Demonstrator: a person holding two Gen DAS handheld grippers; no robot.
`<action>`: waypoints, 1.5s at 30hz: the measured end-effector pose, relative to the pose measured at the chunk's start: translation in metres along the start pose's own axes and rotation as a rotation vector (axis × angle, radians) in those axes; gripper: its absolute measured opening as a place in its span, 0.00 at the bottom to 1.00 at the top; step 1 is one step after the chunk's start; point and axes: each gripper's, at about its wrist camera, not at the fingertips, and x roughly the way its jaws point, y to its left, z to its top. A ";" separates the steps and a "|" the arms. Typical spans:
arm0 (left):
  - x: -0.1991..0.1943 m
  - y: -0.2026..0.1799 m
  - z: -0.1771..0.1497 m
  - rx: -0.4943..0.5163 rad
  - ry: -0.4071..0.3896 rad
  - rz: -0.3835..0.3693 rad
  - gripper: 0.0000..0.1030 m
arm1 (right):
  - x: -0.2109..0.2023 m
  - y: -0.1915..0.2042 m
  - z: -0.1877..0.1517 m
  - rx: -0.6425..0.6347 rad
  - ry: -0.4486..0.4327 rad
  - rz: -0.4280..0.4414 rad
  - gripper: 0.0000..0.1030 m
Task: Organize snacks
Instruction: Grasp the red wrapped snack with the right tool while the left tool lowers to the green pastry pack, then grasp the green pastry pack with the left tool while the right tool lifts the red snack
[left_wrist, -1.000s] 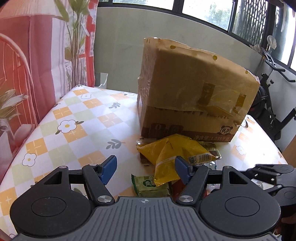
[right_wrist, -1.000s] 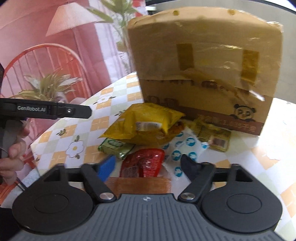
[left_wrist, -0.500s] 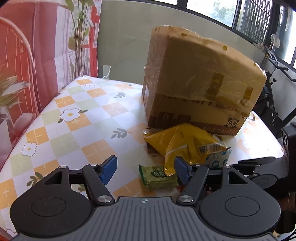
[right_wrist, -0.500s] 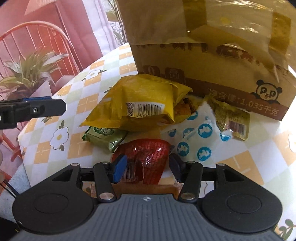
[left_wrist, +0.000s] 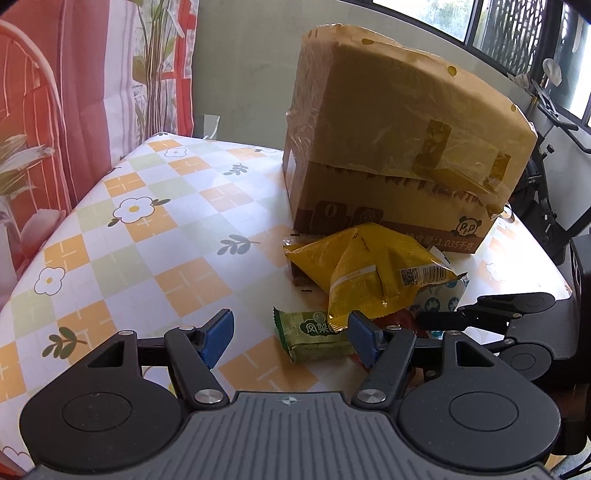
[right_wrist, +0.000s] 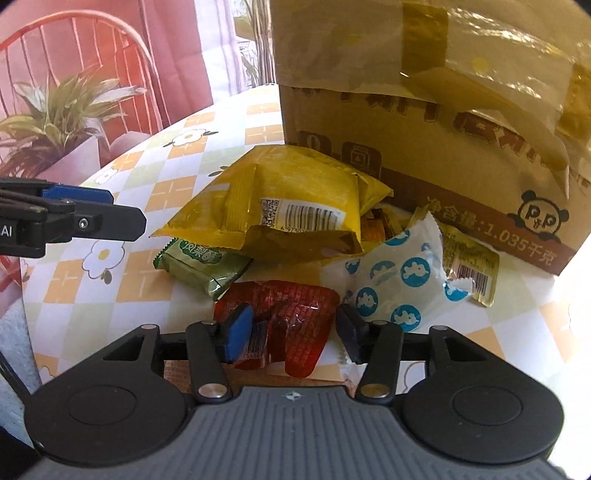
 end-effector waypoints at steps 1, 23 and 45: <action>0.000 0.000 0.000 -0.001 0.000 0.000 0.68 | 0.000 0.000 -0.001 -0.004 -0.002 0.003 0.48; 0.044 -0.014 -0.007 0.048 0.118 -0.034 0.69 | -0.068 -0.038 -0.015 0.171 -0.219 -0.009 0.20; 0.075 -0.046 -0.008 0.161 0.149 0.013 0.86 | -0.077 -0.048 -0.021 0.201 -0.248 -0.001 0.20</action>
